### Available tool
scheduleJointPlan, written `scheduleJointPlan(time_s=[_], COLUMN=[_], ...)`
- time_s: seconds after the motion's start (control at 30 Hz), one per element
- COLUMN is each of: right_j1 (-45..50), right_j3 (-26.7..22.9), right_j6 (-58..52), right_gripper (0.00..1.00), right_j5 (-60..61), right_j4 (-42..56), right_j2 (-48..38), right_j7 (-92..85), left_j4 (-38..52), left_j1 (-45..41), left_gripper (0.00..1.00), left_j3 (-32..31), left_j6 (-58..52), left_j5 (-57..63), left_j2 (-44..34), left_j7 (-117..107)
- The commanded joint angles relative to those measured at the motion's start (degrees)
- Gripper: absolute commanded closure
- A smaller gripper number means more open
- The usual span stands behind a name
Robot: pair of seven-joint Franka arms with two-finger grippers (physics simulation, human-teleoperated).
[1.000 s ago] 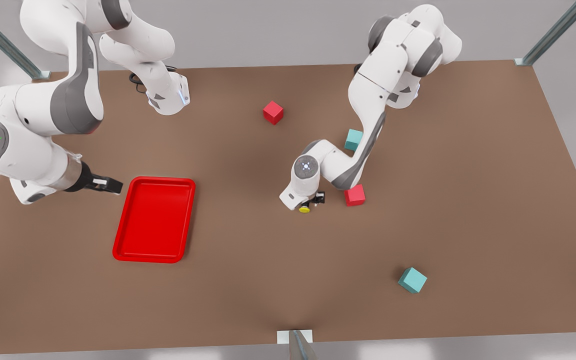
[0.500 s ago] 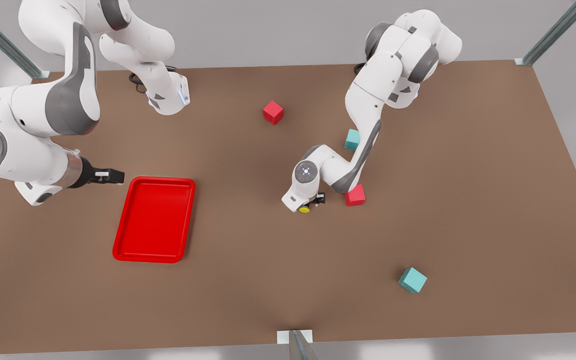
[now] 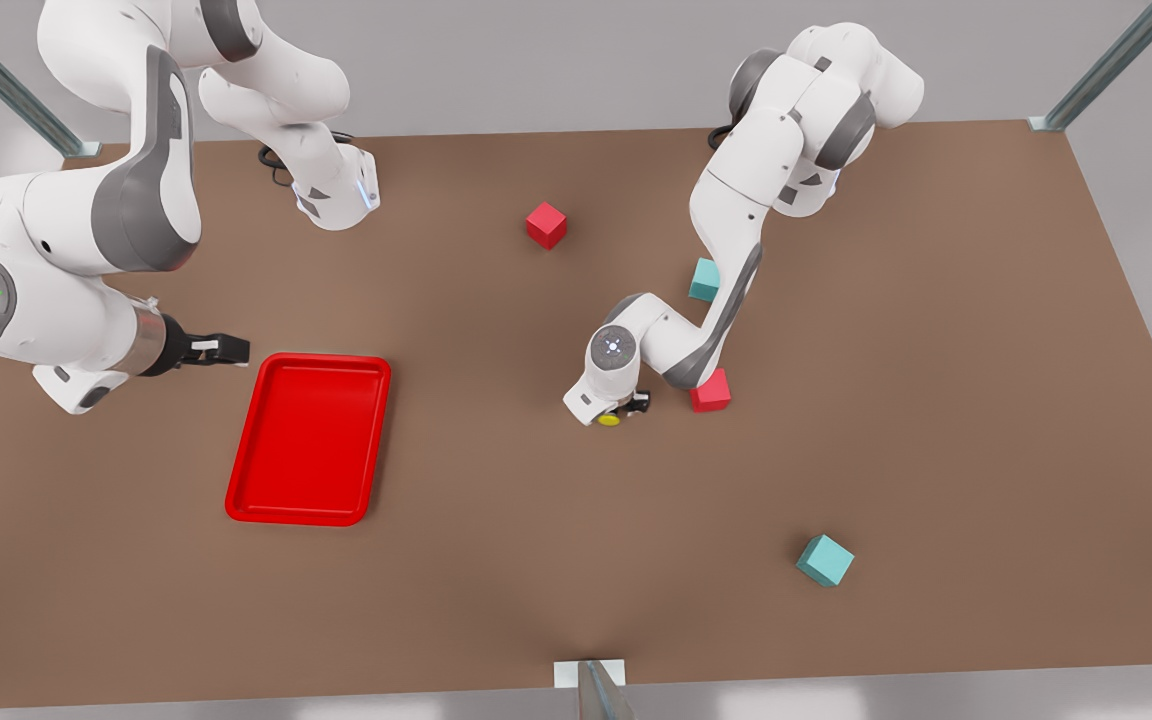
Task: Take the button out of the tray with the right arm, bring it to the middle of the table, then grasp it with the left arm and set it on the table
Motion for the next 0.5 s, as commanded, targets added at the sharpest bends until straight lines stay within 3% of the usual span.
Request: scheduleJointPlan(time_s=[0.0, 0.23, 0.47], right_j1=[0.01, 0.01, 0.01], right_j3=[0.03, 0.03, 0.03], right_j6=[-0.06, -0.06, -0.06], right_gripper=[0.0, 0.0, 0.0], right_j5=[0.05, 0.05, 0.23], right_j4=[0.02, 0.02, 0.02], right_j2=[-0.07, 0.11, 0.11], right_j7=[-2.73, -2.73, -2.73], left_j4=[0.04, 0.04, 0.13], left_j1=[0.01, 0.1, 0.1], left_gripper=[0.29, 0.51, 0.54], left_j3=[0.09, 0.18, 0.27], left_j6=[-0.27, -0.45, -0.45], left_j5=[-0.05, -0.14, -0.14], left_j2=[-0.16, -0.42, -0.51], left_j7=[3.01, 3.01, 3.01])
